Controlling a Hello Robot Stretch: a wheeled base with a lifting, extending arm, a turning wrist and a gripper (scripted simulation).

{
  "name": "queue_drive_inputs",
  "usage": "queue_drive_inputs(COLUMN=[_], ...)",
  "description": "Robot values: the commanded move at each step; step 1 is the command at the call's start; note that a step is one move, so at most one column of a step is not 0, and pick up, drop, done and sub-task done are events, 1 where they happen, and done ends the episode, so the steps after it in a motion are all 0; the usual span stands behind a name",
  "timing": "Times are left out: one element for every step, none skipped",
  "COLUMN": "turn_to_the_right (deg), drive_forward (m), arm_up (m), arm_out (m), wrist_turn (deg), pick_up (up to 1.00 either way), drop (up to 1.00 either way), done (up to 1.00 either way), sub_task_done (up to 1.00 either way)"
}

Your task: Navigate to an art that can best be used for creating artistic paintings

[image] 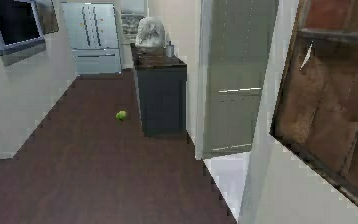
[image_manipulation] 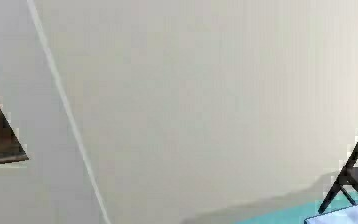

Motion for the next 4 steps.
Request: queue_drive_inputs(turn_to_the_right=[0.0, -6.0, 0.0, 45.0], drive_forward=[1.00, 0.00, 0.10, 0.00], arm_up=[0.00, 0.00, 0.00, 0.00], arm_out=[0.00, 0.00, 0.00, 0.00], wrist_turn=[0.0, 0.0, 0.0, 0.0], pick_up=[0.00, 0.00, 0.00, 0.00], drop=[0.00, 0.00, 0.00, 0.00], done=[0.00, 0.00, 0.00, 0.00], sub_task_done=[0.00, 0.00, 0.00, 0.00])
